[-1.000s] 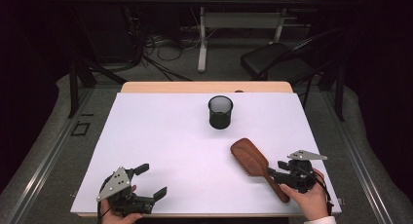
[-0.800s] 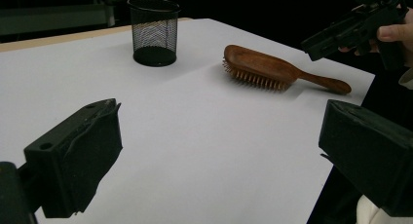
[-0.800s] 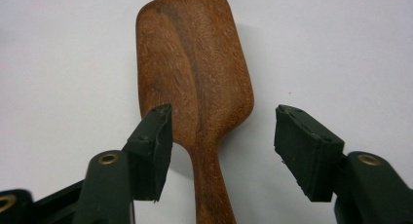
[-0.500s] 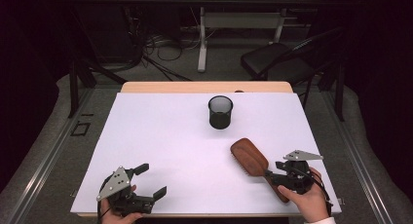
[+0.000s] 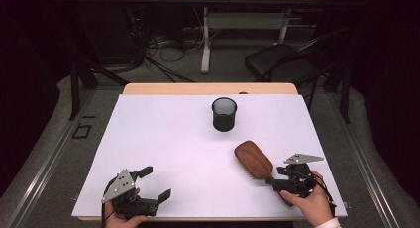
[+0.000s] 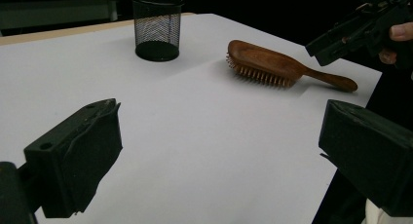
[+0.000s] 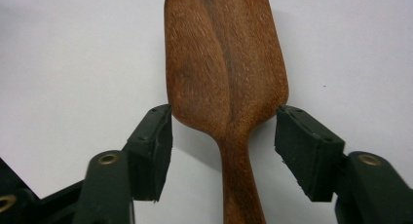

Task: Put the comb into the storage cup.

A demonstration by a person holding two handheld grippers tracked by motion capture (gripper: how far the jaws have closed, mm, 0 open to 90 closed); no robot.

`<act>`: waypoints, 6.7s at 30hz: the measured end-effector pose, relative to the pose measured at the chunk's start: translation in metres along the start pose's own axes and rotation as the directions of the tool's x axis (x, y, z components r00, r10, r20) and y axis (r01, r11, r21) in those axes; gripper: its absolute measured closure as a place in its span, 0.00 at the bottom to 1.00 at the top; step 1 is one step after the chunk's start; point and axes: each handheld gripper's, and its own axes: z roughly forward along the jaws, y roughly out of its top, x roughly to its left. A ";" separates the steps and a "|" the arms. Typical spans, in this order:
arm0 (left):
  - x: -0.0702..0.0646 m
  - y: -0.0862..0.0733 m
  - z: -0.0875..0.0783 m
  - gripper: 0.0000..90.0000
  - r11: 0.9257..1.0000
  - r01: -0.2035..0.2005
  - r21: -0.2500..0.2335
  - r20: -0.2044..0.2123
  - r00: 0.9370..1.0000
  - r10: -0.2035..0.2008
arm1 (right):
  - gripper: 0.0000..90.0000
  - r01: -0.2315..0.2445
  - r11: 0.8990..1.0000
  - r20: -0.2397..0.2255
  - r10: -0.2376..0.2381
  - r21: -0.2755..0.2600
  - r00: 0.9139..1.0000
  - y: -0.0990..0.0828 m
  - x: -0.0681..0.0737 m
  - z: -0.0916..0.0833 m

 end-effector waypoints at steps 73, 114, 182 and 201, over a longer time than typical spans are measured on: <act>-0.005 0.000 0.001 0.02 1.000 -0.015 0.006 0.007 1.000 0.015 | 0.09 0.090 0.924 0.055 -0.119 0.371 0.991 0.022 -0.003 0.035; -0.005 -0.001 0.001 0.02 1.000 -0.018 0.007 0.010 1.000 0.018 | 0.56 0.150 0.914 0.012 -0.167 0.378 0.986 0.020 0.001 0.047; -0.005 -0.001 0.002 0.02 1.000 -0.014 0.006 0.009 1.000 0.014 | 0.80 0.175 0.963 0.005 -0.180 0.204 0.984 0.008 -0.001 0.031; -0.005 -0.001 0.002 0.02 1.000 -0.019 0.016 0.003 1.000 0.019 | 0.80 0.202 0.971 0.023 -0.206 0.125 0.978 0.029 0.003 0.014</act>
